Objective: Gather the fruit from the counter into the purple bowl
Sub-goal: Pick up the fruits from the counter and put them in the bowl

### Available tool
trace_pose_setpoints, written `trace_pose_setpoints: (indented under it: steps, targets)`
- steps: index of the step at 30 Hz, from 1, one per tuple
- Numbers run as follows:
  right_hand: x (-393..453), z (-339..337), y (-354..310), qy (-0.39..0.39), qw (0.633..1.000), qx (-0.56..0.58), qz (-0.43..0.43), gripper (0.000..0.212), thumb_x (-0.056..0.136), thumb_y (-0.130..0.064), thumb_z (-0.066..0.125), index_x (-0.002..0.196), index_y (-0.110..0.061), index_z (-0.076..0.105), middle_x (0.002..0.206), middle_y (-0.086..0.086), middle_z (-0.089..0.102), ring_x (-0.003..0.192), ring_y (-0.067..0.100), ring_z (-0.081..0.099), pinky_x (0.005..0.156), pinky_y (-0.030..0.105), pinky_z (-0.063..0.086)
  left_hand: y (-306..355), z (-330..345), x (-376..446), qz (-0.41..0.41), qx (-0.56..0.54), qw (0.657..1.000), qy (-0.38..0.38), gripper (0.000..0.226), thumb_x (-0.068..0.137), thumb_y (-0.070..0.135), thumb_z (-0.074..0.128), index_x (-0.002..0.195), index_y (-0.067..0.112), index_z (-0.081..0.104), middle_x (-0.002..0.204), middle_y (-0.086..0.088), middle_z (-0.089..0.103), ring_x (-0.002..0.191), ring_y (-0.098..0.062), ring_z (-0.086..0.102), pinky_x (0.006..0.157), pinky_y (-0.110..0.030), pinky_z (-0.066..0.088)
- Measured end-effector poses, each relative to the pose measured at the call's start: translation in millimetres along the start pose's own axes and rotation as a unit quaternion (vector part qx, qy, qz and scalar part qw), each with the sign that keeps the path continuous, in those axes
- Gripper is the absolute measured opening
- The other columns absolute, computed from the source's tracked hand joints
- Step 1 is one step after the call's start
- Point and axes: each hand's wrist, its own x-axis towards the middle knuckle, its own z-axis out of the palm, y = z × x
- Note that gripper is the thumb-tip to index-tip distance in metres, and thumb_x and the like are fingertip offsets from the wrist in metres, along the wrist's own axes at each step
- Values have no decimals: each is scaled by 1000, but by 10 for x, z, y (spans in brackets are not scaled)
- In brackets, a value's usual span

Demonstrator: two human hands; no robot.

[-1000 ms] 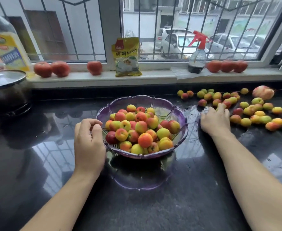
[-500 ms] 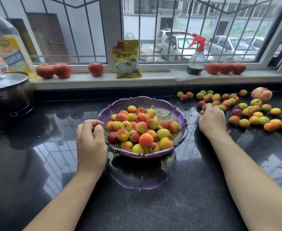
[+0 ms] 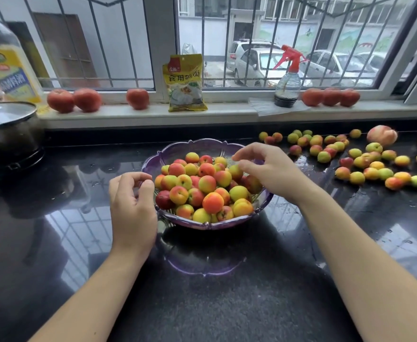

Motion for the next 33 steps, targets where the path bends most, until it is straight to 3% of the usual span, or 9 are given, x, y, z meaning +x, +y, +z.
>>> trace_pose_setpoints:
  steps: [3,7,11,14,17,22,26,30,33]
  targets:
    - [29,18,53,40,997,71,-5,17,98,-19,63,110,-23,73,108,-9,72,106,8,65,93,31,54,14,2,-27,49,10,999,-12,19,91,29,51,104,24,64,125,0,50,114,5,47,96,-2,31]
    - [126,-124,320,209,968,131,54,17,96,-11,59,99,-16,74,100,-5,73,99,10,67,87,27,53,21,9,-60,85,32,994,-57,23,89,30,54,111,29,63,134,7,48,134,-10,42,110,-21,32]
    - [83,-257,864,301,928,25,217,20,87,-10,56,91,-22,72,98,-3,72,101,23,65,86,32,50,13,9,-63,77,38,993,-79,25,89,32,53,112,33,62,137,11,44,138,-6,37,105,-8,24]
    - [105,-293,1084,348,896,70,266,19,79,-18,51,84,-22,69,100,5,72,99,31,67,85,45,57,14,15,-63,72,42,993,-83,26,89,34,52,113,33,61,135,13,44,136,-3,36,101,-4,23]
    - [151,-229,1047,321,901,-55,285,24,88,-11,54,103,-19,71,113,8,69,105,31,61,79,31,43,3,18,-59,76,43,993,-81,26,89,33,52,113,31,62,133,12,46,134,-3,38,100,-3,25]
    - [471,-265,970,167,907,-286,261,53,94,-18,53,146,-20,41,150,14,34,121,46,52,94,45,45,-3,33,-51,88,46,993,-70,25,89,30,52,112,30,62,129,10,49,128,-4,39,96,4,25]
    - [753,-373,1050,51,879,-383,280,60,96,-18,49,153,-20,31,158,19,23,129,47,46,96,48,46,-23,26,-38,92,54,992,-68,25,89,31,51,112,31,61,127,11,49,126,-5,40,96,-1,28]
    - [850,-386,1146,94,874,-383,284,53,93,-12,55,144,-12,40,150,22,30,125,47,49,93,47,47,-49,41,-34,93,58,991,-72,25,89,32,51,112,31,61,126,9,50,126,-8,42,98,-6,30]
    - [845,-427,1086,162,902,-284,282,40,94,-19,56,133,-13,47,138,20,45,119,42,53,88,42,47,-49,40,-31,94,57,991,-71,25,89,32,51,112,31,61,126,10,50,127,-9,42,98,-8,30]
